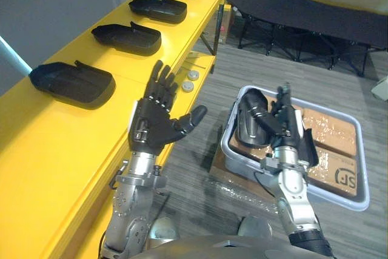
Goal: Walk over and take three plastic housings, then place them on the shelf
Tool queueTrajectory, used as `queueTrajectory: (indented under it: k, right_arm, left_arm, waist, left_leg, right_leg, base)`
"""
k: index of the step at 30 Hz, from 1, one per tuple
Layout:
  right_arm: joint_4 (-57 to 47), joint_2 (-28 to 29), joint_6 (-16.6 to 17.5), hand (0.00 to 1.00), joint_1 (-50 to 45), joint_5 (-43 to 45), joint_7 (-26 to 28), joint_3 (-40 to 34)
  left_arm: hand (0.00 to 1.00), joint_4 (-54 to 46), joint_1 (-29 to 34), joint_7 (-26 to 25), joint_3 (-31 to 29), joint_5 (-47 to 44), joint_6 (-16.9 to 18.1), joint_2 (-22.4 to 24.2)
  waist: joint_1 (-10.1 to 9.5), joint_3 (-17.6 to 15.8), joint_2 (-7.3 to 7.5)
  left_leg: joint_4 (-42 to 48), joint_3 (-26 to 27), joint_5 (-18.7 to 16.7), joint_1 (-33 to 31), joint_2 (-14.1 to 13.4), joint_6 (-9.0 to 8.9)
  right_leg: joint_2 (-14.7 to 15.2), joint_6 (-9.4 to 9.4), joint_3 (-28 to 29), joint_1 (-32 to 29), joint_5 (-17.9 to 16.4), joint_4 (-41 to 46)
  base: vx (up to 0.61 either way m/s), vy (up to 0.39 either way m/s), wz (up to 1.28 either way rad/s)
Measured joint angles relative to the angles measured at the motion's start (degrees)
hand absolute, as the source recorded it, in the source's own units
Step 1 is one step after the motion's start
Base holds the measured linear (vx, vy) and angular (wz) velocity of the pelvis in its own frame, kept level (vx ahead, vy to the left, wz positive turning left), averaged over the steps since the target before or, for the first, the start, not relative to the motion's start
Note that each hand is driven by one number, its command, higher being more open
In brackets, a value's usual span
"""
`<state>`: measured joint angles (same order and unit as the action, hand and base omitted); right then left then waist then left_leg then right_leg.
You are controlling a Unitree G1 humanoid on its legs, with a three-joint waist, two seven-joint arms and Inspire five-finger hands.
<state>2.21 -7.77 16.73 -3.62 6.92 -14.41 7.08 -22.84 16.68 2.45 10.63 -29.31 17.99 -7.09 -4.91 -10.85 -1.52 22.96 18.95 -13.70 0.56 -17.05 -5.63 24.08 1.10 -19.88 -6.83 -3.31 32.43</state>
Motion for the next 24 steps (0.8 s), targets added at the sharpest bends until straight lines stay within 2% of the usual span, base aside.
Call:
queueTrajectory:
  k: [1,2,3,4,5,6,7,8,9,10,11,12,13,15,17,18,19,21,24]
  right_arm:
    - [0.2,0.4,-0.1,1.0,0.9,0.0,0.4,1.2]
    - [0.1,1.1,-0.4,1.0,1.4,0.0,0.9,1.3]
    - [0.0,1.2,-1.0,1.0,1.5,0.0,1.3,1.3]
    - [-0.5,0.9,-2.6,1.0,1.7,0.0,2.3,1.1]
    - [-0.6,-1.1,-4.8,1.0,2.7,0.2,3.8,0.6]
    - [-0.7,-4.3,-6.3,1.0,3.1,0.2,4.9,-0.9]
    - [-0.7,-5.5,-6.9,1.0,2.8,0.3,5.2,-1.8]
    - [-0.7,-6.9,-7.8,1.0,1.8,0.3,5.5,-4.1]
    - [-0.7,-7.4,-8.0,1.0,1.5,0.3,5.5,-6.1]
    - [-0.8,-8.1,-8.0,1.0,1.4,0.1,5.3,-8.4]
    - [-1.0,-8.5,-8.0,1.0,1.3,0.1,5.0,-9.4]
    - [-1.6,-9.5,-8.0,1.0,1.2,0.1,4.2,-11.1]
    - [-2.5,-10.5,-8.0,1.0,1.2,0.1,3.3,-11.7]
    - [-4.2,-11.3,-7.6,1.0,1.5,-1.2,1.5,-12.1]
    - [-1.2,-12.0,-7.5,1.0,3.7,-4.1,-0.6,-11.8]
    - [0.9,-12.2,-7.6,1.0,5.0,-5.0,-1.5,-11.8]
    - [9.1,-12.9,-8.1,1.0,10.6,-6.2,-3.1,-12.1]
    - [15.6,-13.0,-9.3,1.0,15.0,-6.2,-4.0,-12.4]
    - [25.2,-14.8,-11.2,1.0,20.6,-6.5,-4.4,-12.1]
  left_arm:
    - [1.0,0.0,0.9,-1.2,-1.3,-0.7,1.3,-0.2]
    - [1.0,0.1,1.9,-2.7,-1.7,-1.5,2.3,-0.4]
    - [1.0,0.2,2.2,-3.6,-1.7,-1.8,2.6,-0.8]
    - [1.0,1.0,2.1,-5.1,-1.6,-1.7,3.2,-1.2]
    - [1.0,2.8,1.9,-7.1,-1.6,-1.6,3.3,-0.6]
    - [1.0,5.0,1.5,-8.8,-1.2,-1.6,3.2,1.6]
    - [1.0,5.5,1.7,-9.3,-0.6,-1.7,3.0,2.5]
    - [1.0,5.6,2.1,-9.6,0.3,-1.9,3.0,3.7]
    - [1.0,5.5,1.8,-9.3,0.8,-2.1,3.0,4.2]
    - [1.0,5.5,1.3,-9.1,1.2,-1.8,3.0,4.4]
    - [1.0,5.5,1.1,-9.1,1.7,-1.8,3.0,4.4]
    - [1.0,5.5,1.2,-8.7,2.9,-1.8,3.1,4.6]
    - [1.0,5.5,1.6,-8.1,4.0,-1.8,3.3,4.6]
    - [1.0,5.5,3.1,-6.8,5.5,-1.7,3.8,4.5]
    - [1.0,5.5,3.6,-5.0,5.1,-2.2,4.5,4.2]
    - [1.0,5.5,3.5,-4.4,5.0,-2.0,4.5,3.8]
    - [1.0,5.5,2.9,-2.3,4.8,-1.7,4.5,2.6]
    - [1.0,5.5,2.6,-0.6,4.3,-1.8,4.2,1.6]
    - [1.0,5.3,1.2,-0.4,3.8,-1.7,4.1,-0.1]
  waist:
    - [-0.2,0.0,0.26]
    - [-0.19,0.3,1.27]
    - [-0.18,0.4,1.99]
    - [-0.06,0.8,3.14]
    - [0.43,0.8,2.72]
    - [1.71,-0.4,0.29]
    - [2.62,-0.7,-0.05]
    - [3.9,-0.9,0.23]
    - [4.6,-1.2,0.65]
    - [5.52,-1.5,0.83]
    - [5.67,-1.6,0.85]
    - [5.32,-2.4,1.1]
    - [5.07,-2.6,0.72]
    - [4.98,-2.4,-0.13]
    - [4.41,-2.4,-0.24]
    - [3.99,-2.3,-0.42]
    - [3.09,-3.2,-0.24]
    - [2.09,-4.3,-0.06]
    - [0.4,-6.2,-0.71]
  left_leg:
    - [0.0,1.0,0.9,0.0,-1.9,-1.59]
    - [0.0,2.2,1.7,0.0,-3.7,-2.97]
    - [0.0,3.0,2.1,0.1,-4.2,-3.74]
    - [0.1,3.8,2.6,0.0,-4.8,-4.86]
    - [0.3,4.3,3.4,0.0,-7.0,-5.76]
    - [0.1,3.7,5.3,-0.3,-10.0,-4.83]
    - [-0.3,3.3,7.2,-0.8,-10.6,-3.68]
    - [-0.8,2.2,11.9,-2.5,-10.9,-0.06]
    - [-1.1,1.9,16.1,-3.9,-11.3,2.29]
    - [-0.8,1.9,20.8,-5.6,-12.0,3.89]
    - [-0.1,1.7,20.6,-6.3,-12.1,3.14]
    - [1.8,1.4,17.6,-6.4,-10.3,-0.27]
    - [3.0,0.8,14.5,-6.5,-8.1,-0.75]
    - [2.6,0.2,7.5,-7.1,-2.0,0.44]
    - [-1.2,-1.4,6.2,-6.7,0.7,1.08]
    - [-2.4,-1.9,6.0,-5.9,1.4,0.76]
    - [-4.3,-2.3,5.5,-5.9,3.2,-0.04]
    - [-4.3,-2.2,5.4,-6.0,4.8,-0.13]
    - [-4.2,-3.0,5.0,-6.6,6.8,0.57]
  right_leg:
    - [0.9,-1.08,-1.2,0.6,0.7,-0.7]
    - [0.9,-4.04,-2.2,1.5,2.6,-3.7]
    - [0.7,-6.26,-2.6,1.9,4.1,-5.8]
    - [0.0,-10.41,-3.3,2.2,2.4,-7.6]
    - [-2.3,-12.12,-3.7,2.0,-2.9,-7.9]
    - [-5.2,-10.83,-4.1,1.3,-4.9,-6.4]
    - [-5.9,-9.78,-4.5,0.7,-5.5,-5.7]
    - [-6.6,-8.26,-5.1,-0.4,-6.4,-5.2]
    - [-7.4,-7.48,-5.5,-0.8,-6.8,-5.7]
    - [-8.3,-6.47,-6.2,-0.8,-7.4,-6.5]
    - [-8.3,-5.94,-6.2,-0.7,-7.4,-7.0]
    - [-8.7,-5.27,-5.9,0.0,-7.2,-8.2]
    - [-9.0,-4.88,-5.6,0.5,-7.0,-9.3]
    - [-9.3,-4.74,-5.5,1.2,-6.5,-10.8]
    - [-9.1,-5.09,-5.1,0.3,-6.2,-10.4]
    - [-8.9,-5.35,-4.9,-0.2,-6.1,-10.0]
    - [-7.6,-6.36,-5.0,-1.3,-5.1,-9.3]
    - [-6.5,-7.25,-4.9,-1.2,-3.9,-10.0]
    - [-5.1,-8.75,-5.3,0.3,-0.7,-13.5]
  base:
    - [0.03,-0.37,-0.72]
    - [0.03,-0.411,-0.76]
    - [0.02,-0.506,-0.71]
    - [0.02,-0.546,-0.77]
    - [0.02,-0.652,-0.77]
    - [0.01,-0.511,-0.54]
    - [-0.01,-0.484,-0.15]
    - [0.01,-0.465,0.01]
    - [0.03,-0.544,0.05]
    - [0.04,-0.419,0.04]
    - [0.05,-0.3,-0.07]
    - [0.04,-0.18,-0.19]
    - [0.06,-0.144,-0.27]
    - [0.05,-0.057,-0.13]
    - [0.03,0.028,-0.05]
    - [-0.01,0.109,0.03]
    - [-0.02,0.088,0.09]
    - [-0.08,0.161,0.12]
    - [-0.1,0.186,0.19]
